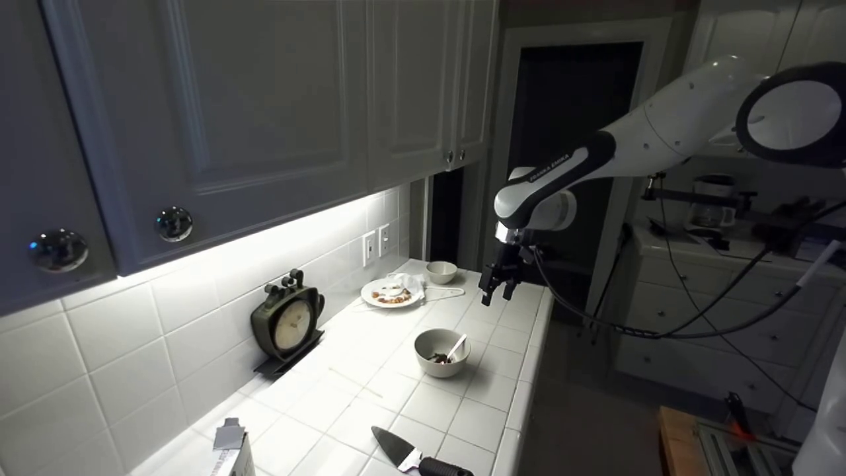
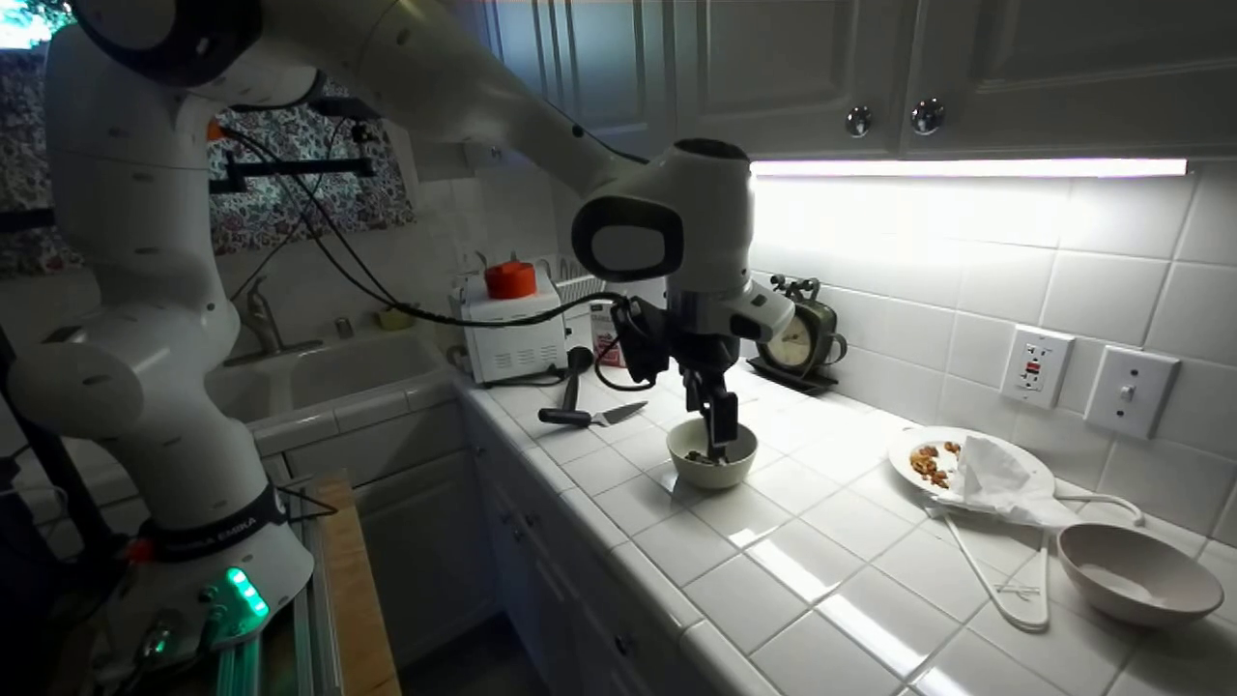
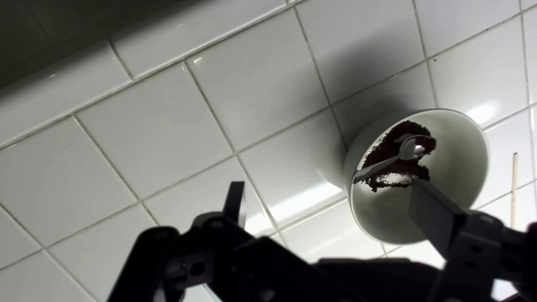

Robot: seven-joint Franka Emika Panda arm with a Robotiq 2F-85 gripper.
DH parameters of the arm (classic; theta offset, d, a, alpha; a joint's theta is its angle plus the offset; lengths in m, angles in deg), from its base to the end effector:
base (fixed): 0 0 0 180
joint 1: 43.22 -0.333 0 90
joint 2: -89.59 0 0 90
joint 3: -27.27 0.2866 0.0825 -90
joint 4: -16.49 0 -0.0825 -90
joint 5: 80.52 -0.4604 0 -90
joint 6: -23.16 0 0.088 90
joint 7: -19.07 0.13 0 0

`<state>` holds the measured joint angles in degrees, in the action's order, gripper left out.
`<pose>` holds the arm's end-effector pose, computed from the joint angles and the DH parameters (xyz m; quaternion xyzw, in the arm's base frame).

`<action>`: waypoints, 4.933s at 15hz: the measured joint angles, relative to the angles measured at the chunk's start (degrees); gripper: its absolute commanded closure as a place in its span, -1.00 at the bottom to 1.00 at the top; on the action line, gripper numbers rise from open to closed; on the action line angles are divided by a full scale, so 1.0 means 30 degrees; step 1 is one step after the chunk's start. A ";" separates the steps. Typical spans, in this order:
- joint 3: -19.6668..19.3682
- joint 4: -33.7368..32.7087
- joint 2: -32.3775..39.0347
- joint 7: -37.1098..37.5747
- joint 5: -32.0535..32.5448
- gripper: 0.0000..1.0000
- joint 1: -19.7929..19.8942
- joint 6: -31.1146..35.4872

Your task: Use the spoon to stir in the bowl

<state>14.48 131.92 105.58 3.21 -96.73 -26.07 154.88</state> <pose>0.5665 -0.3157 0.2185 -0.9748 0.2099 -0.0371 0.0664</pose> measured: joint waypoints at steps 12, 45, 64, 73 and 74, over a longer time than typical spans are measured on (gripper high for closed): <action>0.1837 0.0036 0.1793 -0.2330 -0.2031 -1.00 0.1036 0.1976; 0.4125 -0.2423 0.5526 -0.4890 -0.5472 -0.41 0.3023 0.2652; 0.4221 -0.3064 0.5646 -0.4888 -0.5473 0.55 0.3128 0.2652; 0.4221 -0.3047 0.5647 -0.4888 -0.5469 0.50 0.3145 0.2846; 0.4221 -0.3037 0.5641 -0.4888 -0.5469 0.51 0.3121 0.2960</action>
<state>27.14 122.81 122.51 -11.46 -113.13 -16.71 163.76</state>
